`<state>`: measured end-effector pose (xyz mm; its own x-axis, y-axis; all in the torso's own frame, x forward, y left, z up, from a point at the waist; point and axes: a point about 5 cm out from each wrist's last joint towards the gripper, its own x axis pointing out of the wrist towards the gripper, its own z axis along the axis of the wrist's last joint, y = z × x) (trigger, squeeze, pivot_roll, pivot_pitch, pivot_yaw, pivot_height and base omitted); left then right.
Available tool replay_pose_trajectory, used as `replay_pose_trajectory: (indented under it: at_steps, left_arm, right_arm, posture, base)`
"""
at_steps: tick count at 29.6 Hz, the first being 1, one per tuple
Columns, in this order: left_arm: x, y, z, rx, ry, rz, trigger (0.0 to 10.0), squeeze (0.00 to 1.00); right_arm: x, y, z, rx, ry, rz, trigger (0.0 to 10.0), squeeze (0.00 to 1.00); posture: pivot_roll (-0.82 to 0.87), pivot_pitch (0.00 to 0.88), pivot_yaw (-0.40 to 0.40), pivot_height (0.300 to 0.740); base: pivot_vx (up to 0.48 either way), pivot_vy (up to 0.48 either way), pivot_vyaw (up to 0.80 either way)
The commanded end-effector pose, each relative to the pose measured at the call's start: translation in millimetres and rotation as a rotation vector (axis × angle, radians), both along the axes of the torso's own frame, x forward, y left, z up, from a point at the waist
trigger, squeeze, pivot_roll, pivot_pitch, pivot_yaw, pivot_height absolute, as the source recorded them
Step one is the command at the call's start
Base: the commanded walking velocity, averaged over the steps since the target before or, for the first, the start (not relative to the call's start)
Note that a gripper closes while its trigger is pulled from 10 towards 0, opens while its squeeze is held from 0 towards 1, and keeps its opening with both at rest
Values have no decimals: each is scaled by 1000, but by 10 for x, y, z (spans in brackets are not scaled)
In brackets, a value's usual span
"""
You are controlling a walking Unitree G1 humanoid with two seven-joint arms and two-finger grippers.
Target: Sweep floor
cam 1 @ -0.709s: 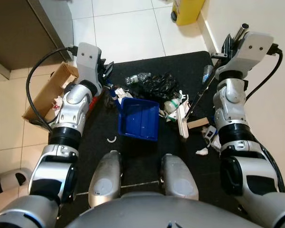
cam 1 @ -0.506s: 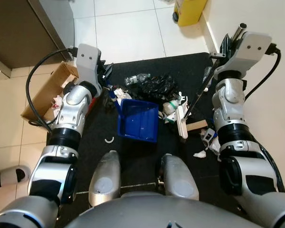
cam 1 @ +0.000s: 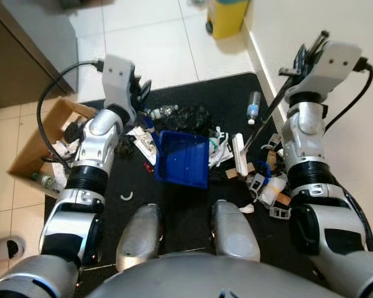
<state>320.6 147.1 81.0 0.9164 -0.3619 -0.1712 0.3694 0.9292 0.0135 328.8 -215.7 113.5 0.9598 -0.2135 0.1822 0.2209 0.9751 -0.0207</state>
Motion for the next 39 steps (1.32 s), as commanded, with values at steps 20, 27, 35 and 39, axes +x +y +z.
replay_pose_trajectory:
  at_steps: [20, 27, 35, 39]
  left_arm:
    - [-351, 314, 13, 66, 156, -12, 10000, 0]
    - [-432, 324, -166, 93, 240, 110, 10000, 0]
    - [-246, 287, -177, 57, 178, 230, 10000, 0]
    - [-94, 211, -115, 12, 129, 214, 10000, 0]
  right_arm:
    - [-13, 99, 30, -23, -38, 46, 10000, 0]
    - [-3, 126, 19, -20, -35, 50, 10000, 0]
    - [51, 203, 80, -44, -53, 74, 10000, 0]
    - [81, 185, 115, -72, -62, 72, 10000, 0]
  posture:
    - [85, 26, 58, 740]
    - [104, 60, 62, 740]
    - [100, 132, 65, 740]
    - [100, 165, 57, 740]
  base:
    - [0, 0, 0]
    - [0, 0, 0]
    - [0, 0, 0]
    - [0, 0, 0]
